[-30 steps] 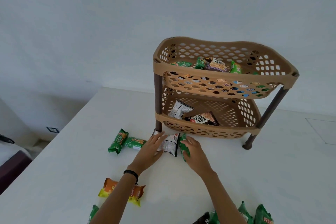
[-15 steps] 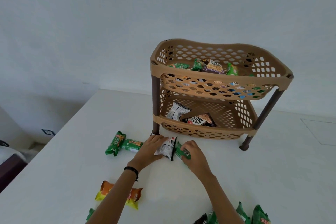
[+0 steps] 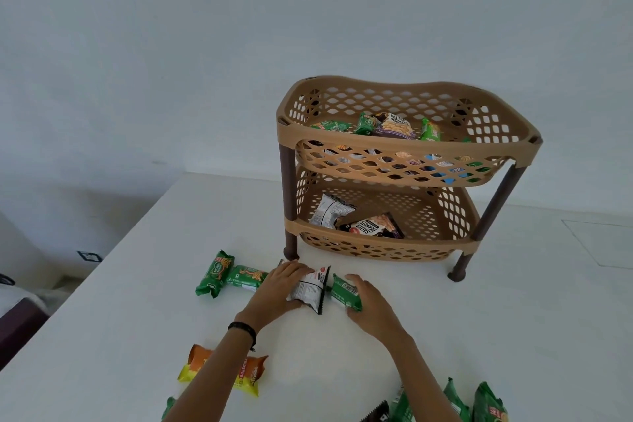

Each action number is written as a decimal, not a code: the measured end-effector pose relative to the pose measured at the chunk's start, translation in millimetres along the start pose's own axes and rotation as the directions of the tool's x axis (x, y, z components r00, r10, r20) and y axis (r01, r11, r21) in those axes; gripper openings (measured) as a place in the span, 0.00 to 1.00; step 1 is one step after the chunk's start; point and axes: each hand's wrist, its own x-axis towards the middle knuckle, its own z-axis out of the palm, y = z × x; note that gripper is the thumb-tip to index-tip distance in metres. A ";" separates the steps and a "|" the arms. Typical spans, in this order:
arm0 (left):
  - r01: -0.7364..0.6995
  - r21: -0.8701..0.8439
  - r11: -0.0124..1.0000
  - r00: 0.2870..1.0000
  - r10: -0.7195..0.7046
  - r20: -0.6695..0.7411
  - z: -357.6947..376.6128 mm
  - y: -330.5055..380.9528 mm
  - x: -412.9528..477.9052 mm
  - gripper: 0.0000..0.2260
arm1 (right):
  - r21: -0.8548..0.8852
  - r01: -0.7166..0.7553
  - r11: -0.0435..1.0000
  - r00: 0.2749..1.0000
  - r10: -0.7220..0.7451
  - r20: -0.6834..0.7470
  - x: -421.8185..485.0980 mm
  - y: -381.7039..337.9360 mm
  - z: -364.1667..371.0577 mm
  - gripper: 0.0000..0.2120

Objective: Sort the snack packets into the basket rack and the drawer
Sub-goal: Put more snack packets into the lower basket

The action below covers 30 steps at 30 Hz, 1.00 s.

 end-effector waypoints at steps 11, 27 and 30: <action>0.081 -0.103 0.991 0.997 -0.083 -0.008 -13.6 7.7 0.3 0.26 | 0.418 0.046 0.907 0.999 -0.048 -0.006 -8.9 -9.9 -98.2 0.23; -0.011 -0.413 0.911 0.999 0.029 0.039 -62.7 49.6 25.2 0.26 | 0.236 -0.051 0.970 0.883 0.155 -0.444 62.4 37.6 -181.2 0.23; -0.130 -0.373 0.919 0.990 0.102 -0.095 -73.5 65.6 28.4 0.29 | 0.056 -0.160 0.986 0.914 0.169 -0.370 66.8 56.7 -175.6 0.24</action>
